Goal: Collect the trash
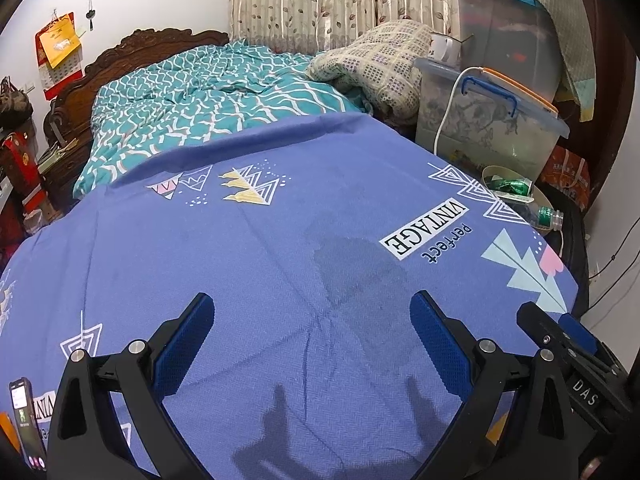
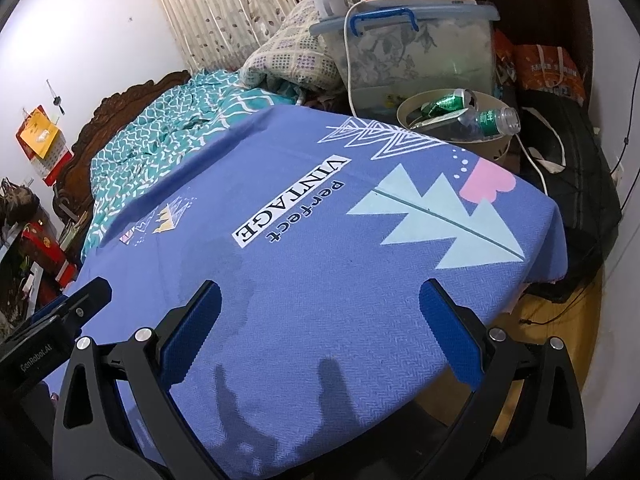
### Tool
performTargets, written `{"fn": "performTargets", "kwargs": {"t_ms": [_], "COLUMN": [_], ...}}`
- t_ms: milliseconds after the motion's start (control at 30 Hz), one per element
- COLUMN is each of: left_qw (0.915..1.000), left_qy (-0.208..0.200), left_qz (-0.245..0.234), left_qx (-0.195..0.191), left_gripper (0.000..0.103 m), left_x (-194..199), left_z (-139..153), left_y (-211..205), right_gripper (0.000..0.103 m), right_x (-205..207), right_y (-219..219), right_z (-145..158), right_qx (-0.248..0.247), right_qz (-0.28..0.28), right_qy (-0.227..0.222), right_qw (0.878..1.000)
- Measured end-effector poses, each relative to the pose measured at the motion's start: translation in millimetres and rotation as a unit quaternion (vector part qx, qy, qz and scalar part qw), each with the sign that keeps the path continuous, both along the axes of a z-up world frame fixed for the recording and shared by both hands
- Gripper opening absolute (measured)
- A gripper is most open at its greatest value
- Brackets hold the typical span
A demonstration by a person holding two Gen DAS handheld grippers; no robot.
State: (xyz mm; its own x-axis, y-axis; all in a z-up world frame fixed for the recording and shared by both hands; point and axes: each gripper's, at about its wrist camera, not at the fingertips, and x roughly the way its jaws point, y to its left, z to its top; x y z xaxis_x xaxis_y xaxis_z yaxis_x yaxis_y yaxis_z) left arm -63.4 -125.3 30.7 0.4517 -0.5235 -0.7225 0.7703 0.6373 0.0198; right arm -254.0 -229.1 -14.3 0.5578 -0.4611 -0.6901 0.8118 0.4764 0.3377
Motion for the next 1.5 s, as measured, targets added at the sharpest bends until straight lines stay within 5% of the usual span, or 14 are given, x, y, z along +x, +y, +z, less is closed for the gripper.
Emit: {"fn": "performTargets", "kwargs": {"t_ms": [1500], "left_qw": [0.9988], "left_qy": [-0.044], "left_qz": [0.020], "left_qx": [-0.013], "left_gripper": [0.095], "left_x": [-6.1], "left_z": [15.5], "left_y": [4.6], "right_gripper": [0.098], "right_x": [-6.4], "right_y": [-3.3], "right_z": [-1.0], "right_qx": [0.007], "right_qz": [-0.005], "right_qy": [-0.008], "right_qw": [1.000]}}
